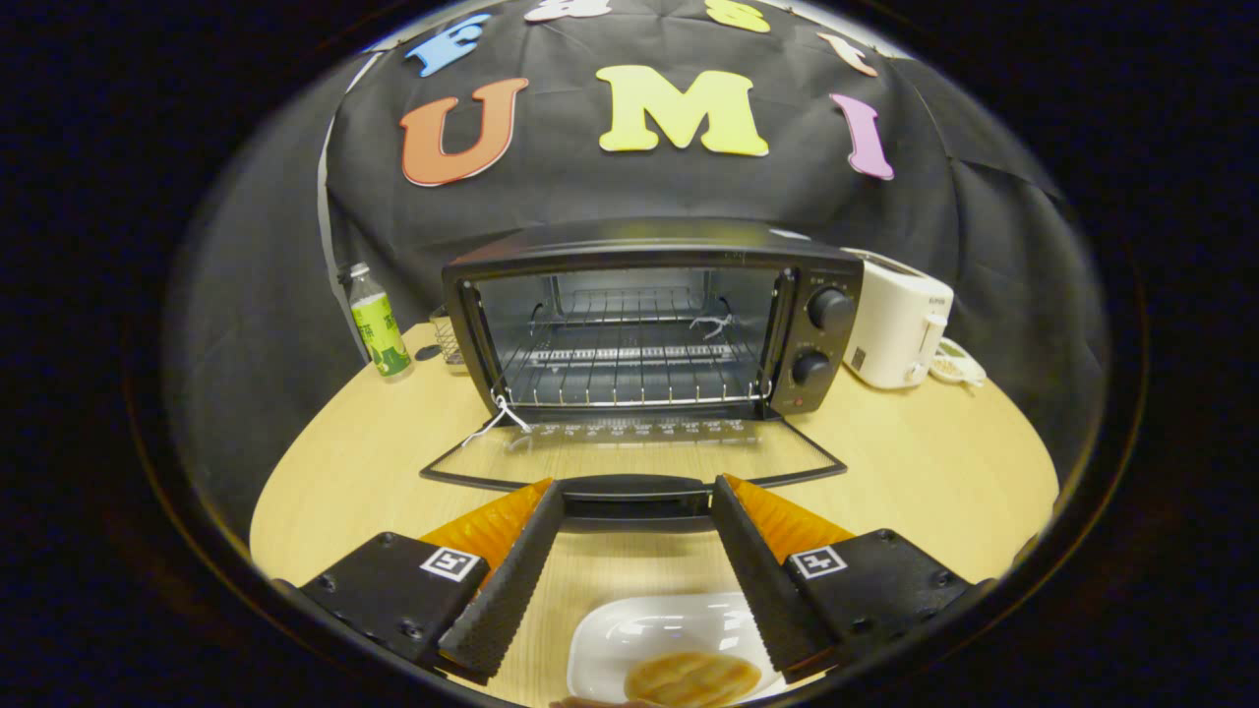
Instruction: Open the toaster oven, put the food inside, and close the toaster oven door.
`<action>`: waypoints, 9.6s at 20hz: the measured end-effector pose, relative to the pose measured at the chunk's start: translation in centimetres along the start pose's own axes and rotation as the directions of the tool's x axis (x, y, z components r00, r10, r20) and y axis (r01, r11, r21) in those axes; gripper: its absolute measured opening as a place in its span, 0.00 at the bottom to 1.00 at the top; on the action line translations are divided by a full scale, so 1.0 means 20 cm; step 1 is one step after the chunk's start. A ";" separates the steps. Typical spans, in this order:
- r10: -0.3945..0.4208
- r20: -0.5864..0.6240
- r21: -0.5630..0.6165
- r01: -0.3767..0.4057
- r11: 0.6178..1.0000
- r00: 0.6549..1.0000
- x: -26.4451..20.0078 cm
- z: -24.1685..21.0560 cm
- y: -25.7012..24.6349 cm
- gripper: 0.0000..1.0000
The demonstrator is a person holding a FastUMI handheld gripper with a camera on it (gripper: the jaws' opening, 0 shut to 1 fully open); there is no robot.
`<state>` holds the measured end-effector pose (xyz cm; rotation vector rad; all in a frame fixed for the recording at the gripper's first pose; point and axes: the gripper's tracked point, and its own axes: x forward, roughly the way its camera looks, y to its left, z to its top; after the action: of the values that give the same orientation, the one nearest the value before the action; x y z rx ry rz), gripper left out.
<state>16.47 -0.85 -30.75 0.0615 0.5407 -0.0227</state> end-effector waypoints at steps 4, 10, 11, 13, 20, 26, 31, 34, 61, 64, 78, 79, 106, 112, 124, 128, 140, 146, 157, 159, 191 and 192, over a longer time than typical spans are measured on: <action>0.041 -0.053 0.040 -0.039 0.998 0.998 0.01 -0.06 -0.01 0.99; 0.031 -0.042 0.039 -0.029 0.999 0.999 -0.11 -0.05 -0.09 0.98; 0.033 -0.043 0.037 -0.031 0.999 0.999 -0.15 -0.07 -0.10 0.97; 0.024 -0.032 0.024 -0.023 0.999 0.999 -0.23 -0.08 -0.13 0.97; -0.011 -0.017 -0.094 0.009 0.996 1.000 -0.43 -0.21 -0.19 1.00; -0.009 -0.037 -0.067 0.006 0.998 0.999 -0.53 -0.42 -0.23 1.00; 0.014 -0.081 -0.018 -0.015 1.000 0.997 -0.53 -0.57 -0.21 1.00; 0.031 -0.118 0.006 -0.031 1.000 0.993 -0.51 -0.64 -0.19 1.00; 0.104 0.033 0.221 -0.109 0.969 0.994 -0.52 -0.42 -0.14 0.84; 0.144 0.064 0.298 -0.157 0.942 0.988 -0.53 -0.31 -0.12 0.84; 0.307 0.225 0.547 -0.380 0.746 0.925 -0.08 0.22 0.02 0.84; 0.306 0.252 0.550 -0.396 0.735 0.918 -0.03 0.27 0.02 0.84; 0.042 0.287 0.363 -0.149 0.920 0.957 0.73 0.63 -0.11 1.00; 0.064 0.244 0.422 -0.166 0.891 0.968 0.61 0.59 -0.13 1.00; 0.116 0.156 0.324 -0.162 0.932 0.981 0.24 0.27 -0.09 1.00; 0.120 0.122 0.210 -0.144 0.967 0.985 0.11 0.14 -0.06 1.00; 0.076 -0.067 -0.019 -0.078 0.997 0.995 0.00 -0.22 0.04 1.00; 0.021 -0.147 -0.028 -0.025 0.999 0.989 0.12 -0.31 0.00 1.00; -0.018 -0.127 -0.032 0.014 0.999 0.992 0.12 -0.23 0.00 1.00; -0.023 -0.112 -0.033 0.019 0.999 0.993 0.09 -0.19 0.00 1.00; 0.016 0.333 -0.037 -0.003 0.999 0.943 -0.37 0.45 0.02 1.00; 0.017 0.345 -0.041 -0.003 0.999 0.938 -0.41 0.47 0.01 1.00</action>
<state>14.16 -1.20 -18.49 0.0206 0.1883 -0.0120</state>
